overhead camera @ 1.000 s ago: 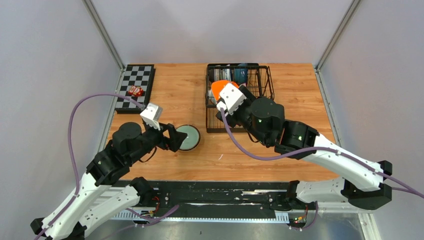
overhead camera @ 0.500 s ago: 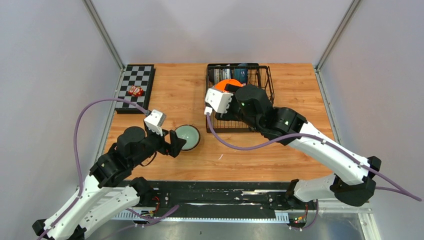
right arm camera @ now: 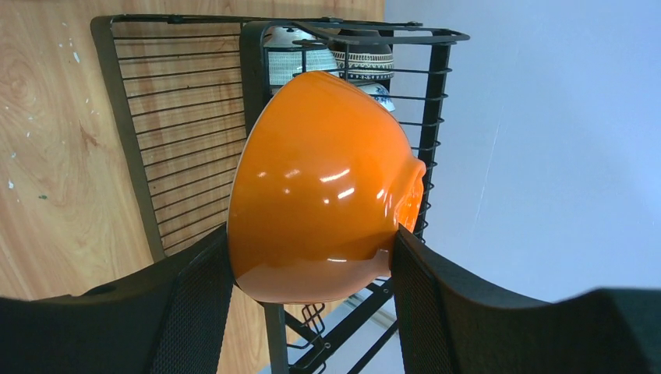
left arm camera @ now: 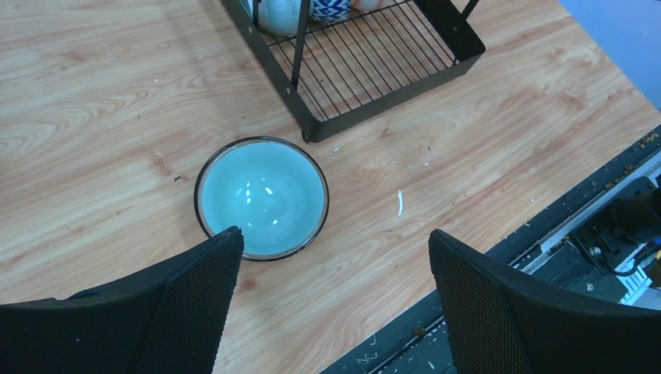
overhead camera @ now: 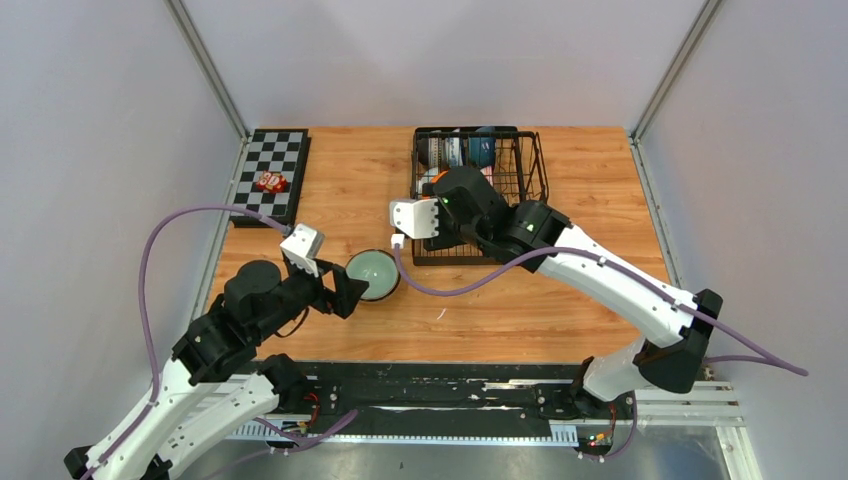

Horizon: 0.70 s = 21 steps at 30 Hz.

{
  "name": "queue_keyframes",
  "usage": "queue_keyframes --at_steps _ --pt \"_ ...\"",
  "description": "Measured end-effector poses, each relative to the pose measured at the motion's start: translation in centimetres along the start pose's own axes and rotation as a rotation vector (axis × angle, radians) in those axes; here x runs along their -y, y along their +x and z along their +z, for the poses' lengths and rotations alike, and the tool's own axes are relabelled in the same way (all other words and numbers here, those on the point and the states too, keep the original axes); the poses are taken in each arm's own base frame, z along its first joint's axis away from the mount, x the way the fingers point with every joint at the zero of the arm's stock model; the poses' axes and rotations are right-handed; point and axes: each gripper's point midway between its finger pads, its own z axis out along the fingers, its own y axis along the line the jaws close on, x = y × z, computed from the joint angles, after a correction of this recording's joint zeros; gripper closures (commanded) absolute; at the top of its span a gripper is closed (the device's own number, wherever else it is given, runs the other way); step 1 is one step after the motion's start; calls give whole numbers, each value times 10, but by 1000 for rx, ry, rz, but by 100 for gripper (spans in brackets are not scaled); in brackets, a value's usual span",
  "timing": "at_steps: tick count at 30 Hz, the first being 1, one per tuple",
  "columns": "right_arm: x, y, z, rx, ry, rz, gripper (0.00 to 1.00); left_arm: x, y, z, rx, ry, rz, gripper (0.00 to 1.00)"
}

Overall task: Load the bowls into the dish rack
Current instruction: Turn the bowl upside down on the dish rack.

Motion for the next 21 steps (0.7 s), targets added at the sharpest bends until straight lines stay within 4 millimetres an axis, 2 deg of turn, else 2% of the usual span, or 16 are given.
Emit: queue_keyframes --at_steps 10,21 --pt "-5 2 15 -30 -34 -63 97 0 -2 -5 23 6 -3 10" --pt "-5 1 21 -32 -45 -74 97 0 -3 -5 24 6 -3 10"
